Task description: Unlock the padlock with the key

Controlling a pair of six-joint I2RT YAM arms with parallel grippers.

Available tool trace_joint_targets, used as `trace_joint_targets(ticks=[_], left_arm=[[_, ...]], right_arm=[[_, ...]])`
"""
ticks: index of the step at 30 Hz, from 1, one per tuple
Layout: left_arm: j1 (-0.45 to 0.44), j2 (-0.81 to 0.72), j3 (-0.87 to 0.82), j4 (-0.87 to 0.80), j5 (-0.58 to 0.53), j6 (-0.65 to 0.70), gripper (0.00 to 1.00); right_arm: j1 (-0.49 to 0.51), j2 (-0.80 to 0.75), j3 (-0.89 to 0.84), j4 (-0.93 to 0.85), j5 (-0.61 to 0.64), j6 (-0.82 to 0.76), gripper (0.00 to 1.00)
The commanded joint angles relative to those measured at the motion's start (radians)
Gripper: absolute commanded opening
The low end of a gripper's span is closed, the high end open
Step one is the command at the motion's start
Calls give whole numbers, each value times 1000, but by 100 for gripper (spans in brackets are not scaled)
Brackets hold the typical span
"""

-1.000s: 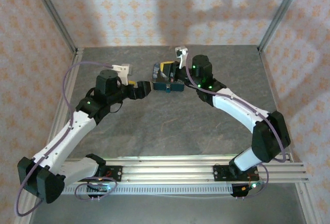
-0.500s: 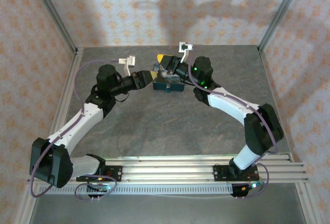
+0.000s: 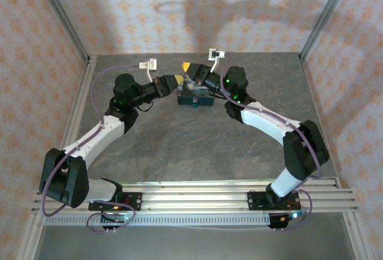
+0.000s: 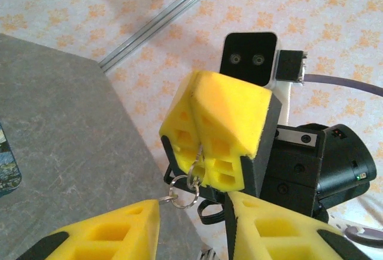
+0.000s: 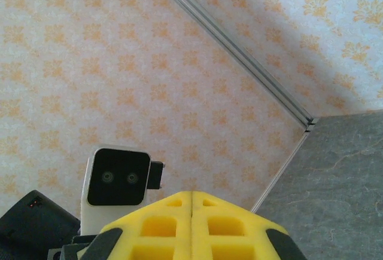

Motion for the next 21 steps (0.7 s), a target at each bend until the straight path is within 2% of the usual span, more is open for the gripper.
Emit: trace_joint_targets(ticks=[1, 15, 21], left_arm=[[8, 5, 35, 65, 32, 0, 32], [-4, 48, 59, 118, 57, -29, 32], [-7, 54, 60, 115, 63, -25, 27]], right_arm=[[7, -19, -3, 58, -29, 5, 0], [32, 0, 25, 60, -29, 10, 0], [35, 3, 25, 65, -12, 12, 0]])
